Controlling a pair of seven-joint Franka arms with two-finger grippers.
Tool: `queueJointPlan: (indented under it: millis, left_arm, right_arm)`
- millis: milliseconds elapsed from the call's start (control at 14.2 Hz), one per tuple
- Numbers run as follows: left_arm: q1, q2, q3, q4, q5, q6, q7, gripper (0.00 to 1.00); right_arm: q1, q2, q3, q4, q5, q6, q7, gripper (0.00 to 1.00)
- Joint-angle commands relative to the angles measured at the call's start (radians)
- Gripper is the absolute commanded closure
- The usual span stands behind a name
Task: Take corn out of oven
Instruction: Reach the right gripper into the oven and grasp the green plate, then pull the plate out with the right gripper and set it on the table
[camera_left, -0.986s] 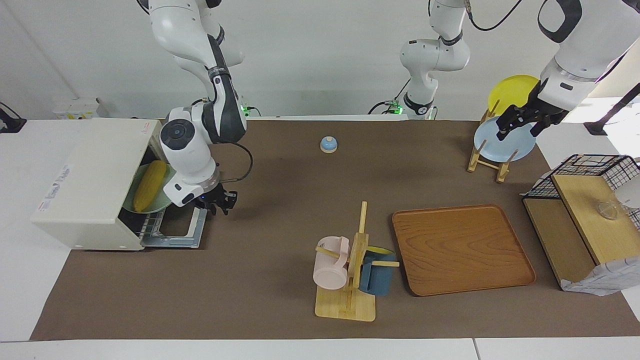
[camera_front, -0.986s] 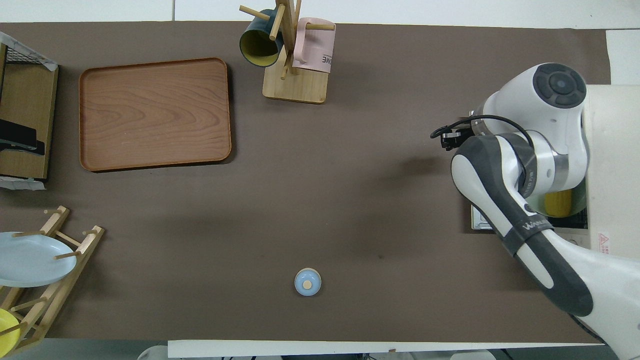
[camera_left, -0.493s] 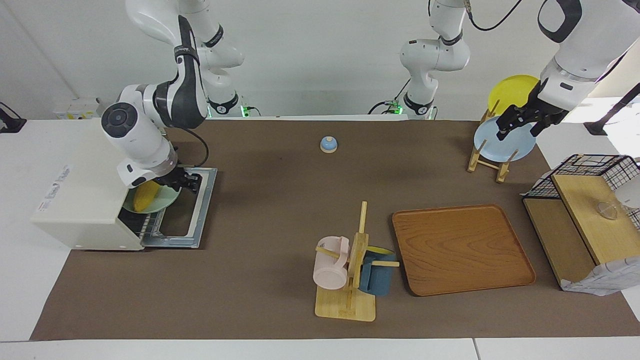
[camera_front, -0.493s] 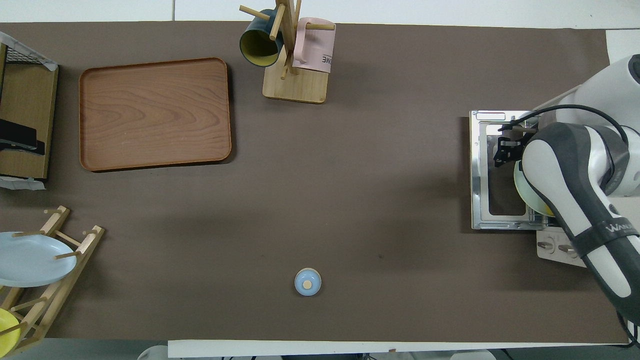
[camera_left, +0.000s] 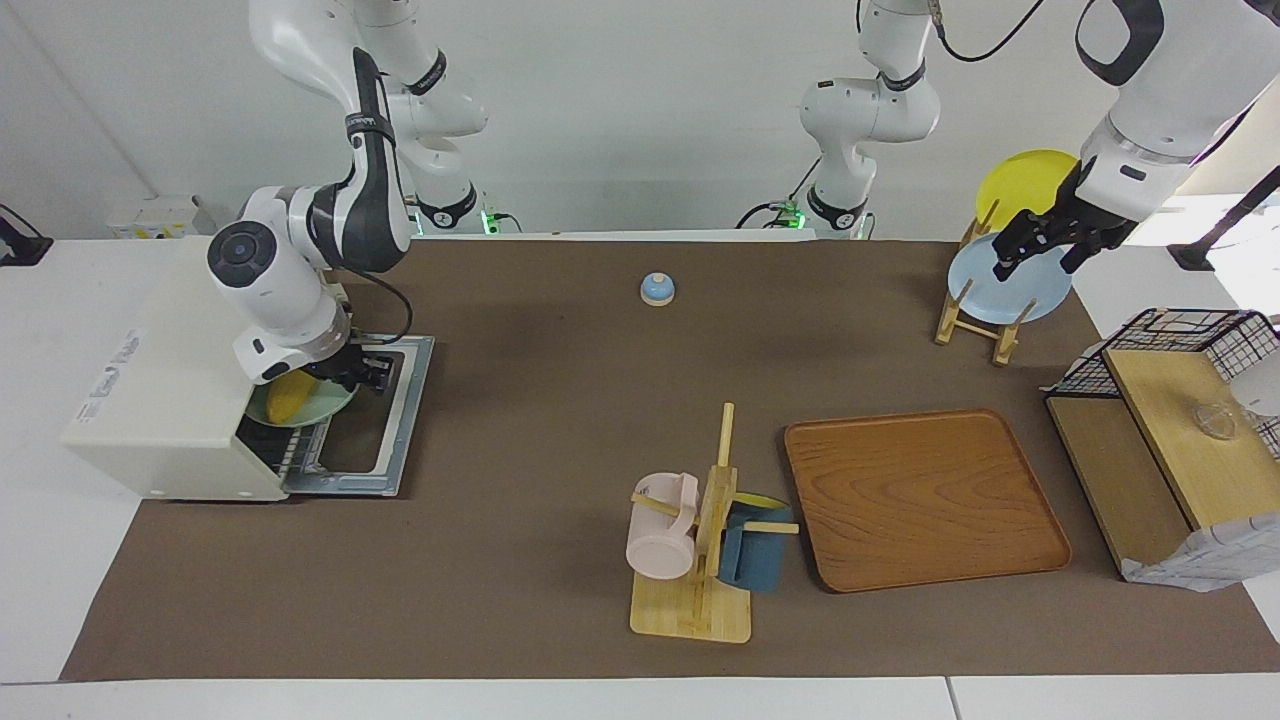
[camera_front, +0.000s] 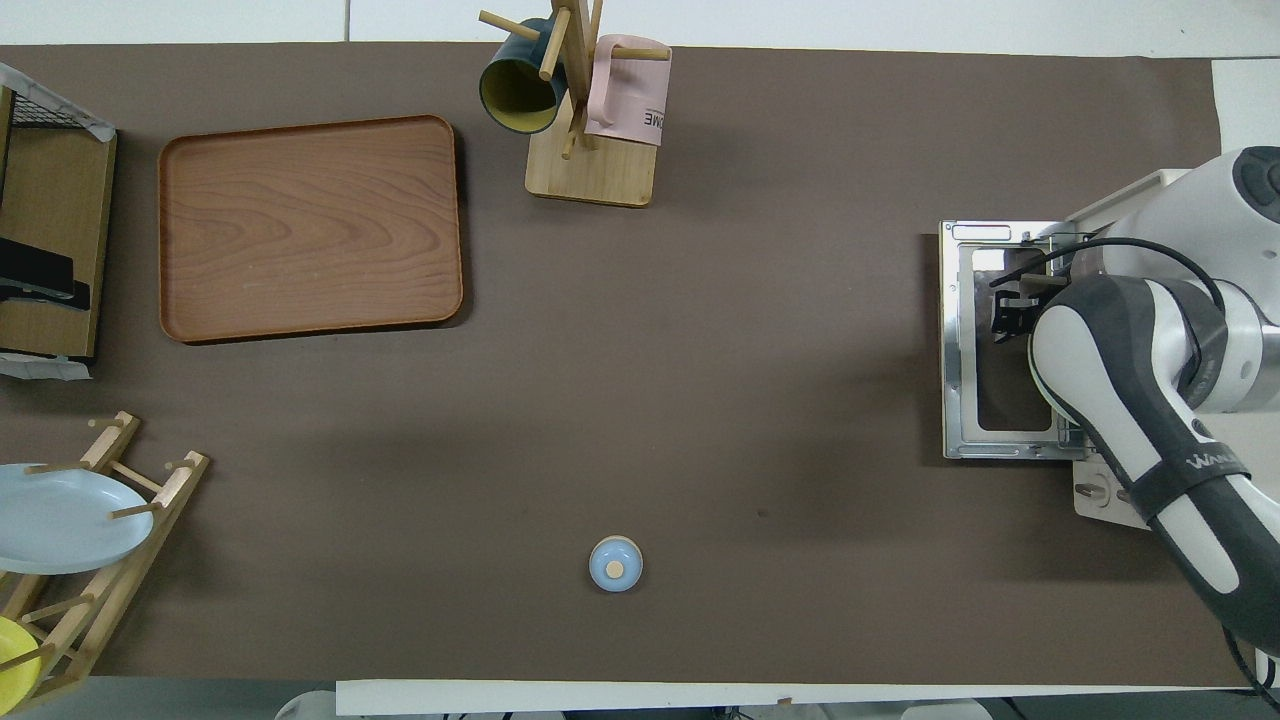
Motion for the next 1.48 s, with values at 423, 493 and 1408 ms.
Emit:
queueJointPlan:
  millis: [423, 493, 1408]
  left_arm:
    - [0.006, 0.002, -0.002, 0.018, 0.009, -0.023, 0.010, 0.00]
    - [0.006, 0.002, -0.002, 0.018, 0.009, -0.023, 0.010, 0.00]
    - [0.044, -0.006, -0.002, 0.007, 0.009, -0.017, 0.012, 0.00]
  right_arm:
    - [0.112, -0.022, 0.013, 0.027, -0.140, -0.041, 0.003, 1.00]
    - [0.173, -0.002, 0.015, 0.074, -0.138, -0.072, 0.058, 1.00]
    - [0.726, 0.569, 0.039, 0.811, 0.000, -0.134, 0.931, 1.00]
